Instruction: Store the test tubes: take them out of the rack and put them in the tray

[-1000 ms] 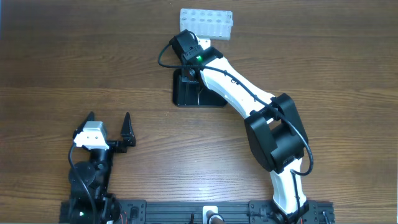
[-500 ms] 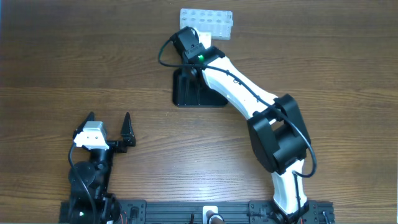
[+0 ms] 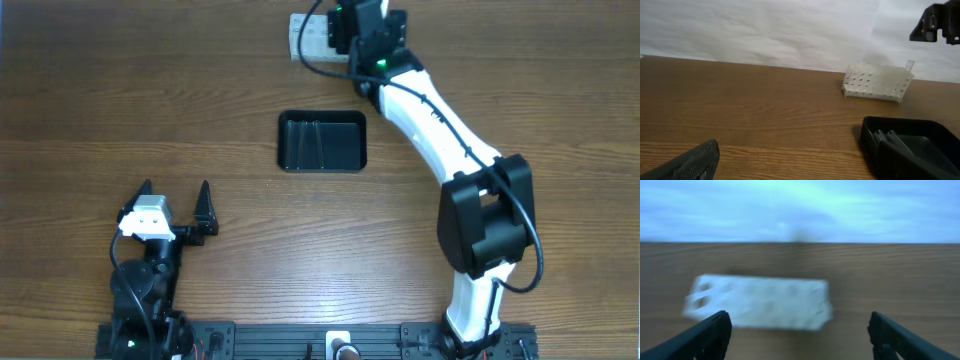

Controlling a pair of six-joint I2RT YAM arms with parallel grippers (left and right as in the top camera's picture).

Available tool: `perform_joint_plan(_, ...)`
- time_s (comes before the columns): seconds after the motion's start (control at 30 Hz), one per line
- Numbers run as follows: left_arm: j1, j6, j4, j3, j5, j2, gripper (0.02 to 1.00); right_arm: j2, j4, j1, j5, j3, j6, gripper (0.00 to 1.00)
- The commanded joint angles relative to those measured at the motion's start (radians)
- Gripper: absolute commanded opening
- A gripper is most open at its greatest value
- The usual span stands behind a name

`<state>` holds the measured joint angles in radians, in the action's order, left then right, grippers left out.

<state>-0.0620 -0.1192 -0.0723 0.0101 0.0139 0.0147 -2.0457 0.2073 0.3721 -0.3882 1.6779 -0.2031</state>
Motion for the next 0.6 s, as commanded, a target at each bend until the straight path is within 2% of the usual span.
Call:
perform_joint_plan(0.03,0.006,0.015,-0.003,-0.004,-0.01,-0.009,0.998,-0.07,-0.057,-0.036,0.07,0.002,0.061,0.912)
perform_joint_plan(0.33,0.006,0.015,-0.003,-0.004,-0.01,-0.009,1.0,-0.147,-0.129,-0.046,0.085,0.002,0.062,0.893)
perform_joint_plan(0.6,0.006,0.015,-0.003,-0.004,-0.01,-0.009,1.0,-0.166,-0.13,-0.046,0.085,0.002,0.056,0.695)
